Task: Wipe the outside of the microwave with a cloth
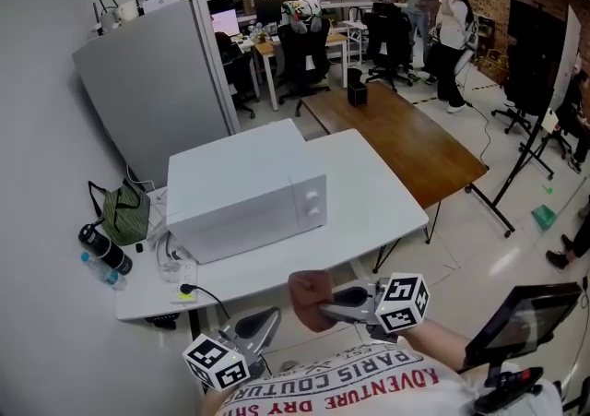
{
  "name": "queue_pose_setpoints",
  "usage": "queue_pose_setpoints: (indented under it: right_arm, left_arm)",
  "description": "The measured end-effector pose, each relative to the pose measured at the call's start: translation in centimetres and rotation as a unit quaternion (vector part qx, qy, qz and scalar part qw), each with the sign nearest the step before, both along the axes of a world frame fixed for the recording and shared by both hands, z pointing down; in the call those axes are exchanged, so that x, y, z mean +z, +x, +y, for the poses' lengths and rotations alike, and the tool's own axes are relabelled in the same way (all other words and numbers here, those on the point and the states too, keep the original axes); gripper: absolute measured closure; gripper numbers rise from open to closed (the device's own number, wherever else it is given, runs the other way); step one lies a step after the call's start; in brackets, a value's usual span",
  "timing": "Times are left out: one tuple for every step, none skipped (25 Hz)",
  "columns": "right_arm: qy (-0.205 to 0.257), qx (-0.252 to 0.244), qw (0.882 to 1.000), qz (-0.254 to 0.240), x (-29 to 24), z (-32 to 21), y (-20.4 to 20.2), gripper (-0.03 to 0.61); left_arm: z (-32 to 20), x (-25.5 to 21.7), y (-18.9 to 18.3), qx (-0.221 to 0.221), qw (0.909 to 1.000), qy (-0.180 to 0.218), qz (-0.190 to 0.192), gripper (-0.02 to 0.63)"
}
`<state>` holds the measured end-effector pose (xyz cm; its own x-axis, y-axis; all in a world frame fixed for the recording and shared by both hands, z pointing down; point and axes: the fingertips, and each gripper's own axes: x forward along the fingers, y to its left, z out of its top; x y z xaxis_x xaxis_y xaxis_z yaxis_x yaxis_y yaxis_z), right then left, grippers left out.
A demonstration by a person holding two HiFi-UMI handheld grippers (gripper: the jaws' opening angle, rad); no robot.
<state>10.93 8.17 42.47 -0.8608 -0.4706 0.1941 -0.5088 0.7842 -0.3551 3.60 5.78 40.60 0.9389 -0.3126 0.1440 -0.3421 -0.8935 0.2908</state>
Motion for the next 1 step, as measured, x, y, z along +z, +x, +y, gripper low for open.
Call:
queue_pose_setpoints:
  right_arm:
    - [0.001,0.000,1.000,0.001,-0.02,-0.13,0.07,0.543]
  left_arm:
    - [-0.15,-0.04,0.03,-0.001,1.0000,0.000,-0.001,0.614]
